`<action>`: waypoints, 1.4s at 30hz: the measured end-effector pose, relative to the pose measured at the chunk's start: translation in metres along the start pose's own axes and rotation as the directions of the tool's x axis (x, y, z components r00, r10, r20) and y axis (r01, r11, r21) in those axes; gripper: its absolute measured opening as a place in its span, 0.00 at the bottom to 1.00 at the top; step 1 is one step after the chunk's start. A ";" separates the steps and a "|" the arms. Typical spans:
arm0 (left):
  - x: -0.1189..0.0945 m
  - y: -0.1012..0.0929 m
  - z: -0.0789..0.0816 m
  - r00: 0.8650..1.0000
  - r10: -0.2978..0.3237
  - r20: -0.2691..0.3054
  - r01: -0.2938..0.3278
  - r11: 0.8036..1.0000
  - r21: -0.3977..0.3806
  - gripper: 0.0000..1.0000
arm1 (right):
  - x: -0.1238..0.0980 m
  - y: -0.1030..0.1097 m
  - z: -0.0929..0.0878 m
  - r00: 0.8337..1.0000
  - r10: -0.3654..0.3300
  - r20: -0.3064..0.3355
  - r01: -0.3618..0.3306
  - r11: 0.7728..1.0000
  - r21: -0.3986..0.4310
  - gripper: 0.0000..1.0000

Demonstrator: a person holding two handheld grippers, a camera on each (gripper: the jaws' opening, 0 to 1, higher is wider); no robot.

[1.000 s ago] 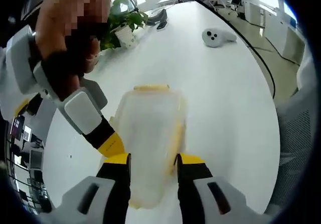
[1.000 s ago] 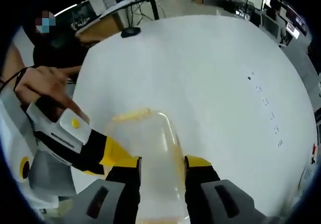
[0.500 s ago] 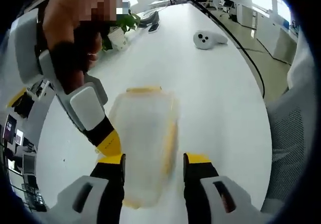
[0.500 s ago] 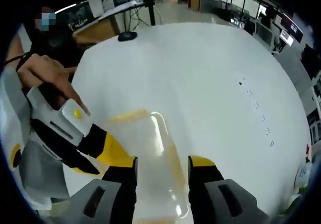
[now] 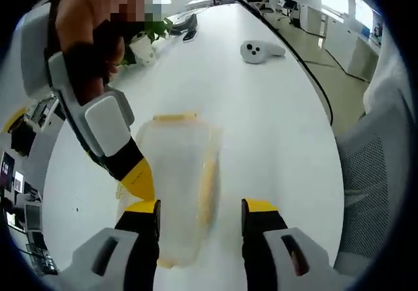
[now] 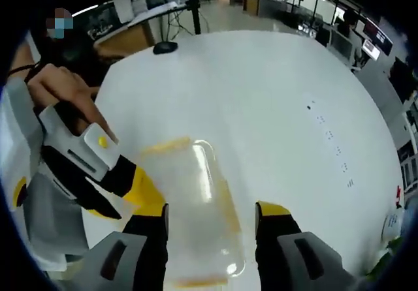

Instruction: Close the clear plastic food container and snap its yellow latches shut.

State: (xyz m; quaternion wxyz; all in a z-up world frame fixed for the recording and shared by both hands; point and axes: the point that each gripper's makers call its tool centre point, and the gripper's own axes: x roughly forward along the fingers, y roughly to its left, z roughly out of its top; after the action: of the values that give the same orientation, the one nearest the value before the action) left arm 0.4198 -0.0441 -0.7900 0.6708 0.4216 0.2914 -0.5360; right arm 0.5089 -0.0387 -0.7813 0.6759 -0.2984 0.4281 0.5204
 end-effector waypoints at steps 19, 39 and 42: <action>-0.008 0.025 -0.015 1.000 0.009 -0.017 -0.009 1.000 0.000 0.65 | -0.010 0.010 -0.025 0.999 0.002 -0.037 -0.004 0.999 -0.032 0.65; -0.002 0.040 -0.034 0.998 0.016 -0.053 -0.018 0.999 -0.027 0.80 | -0.015 0.017 -0.042 0.999 -0.037 -0.029 0.035 0.998 -0.052 0.73; 0.000 0.043 -0.037 0.998 0.019 -0.058 -0.021 0.999 -0.025 0.81 | -0.014 0.019 -0.045 0.999 -0.041 -0.033 0.039 0.997 -0.064 0.73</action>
State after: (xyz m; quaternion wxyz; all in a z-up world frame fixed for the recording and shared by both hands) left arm 0.4635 -0.0087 -0.7963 0.6728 0.4312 0.3135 -0.5130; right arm 0.4771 -0.0774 -0.7884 0.6689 -0.3371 0.4168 0.5150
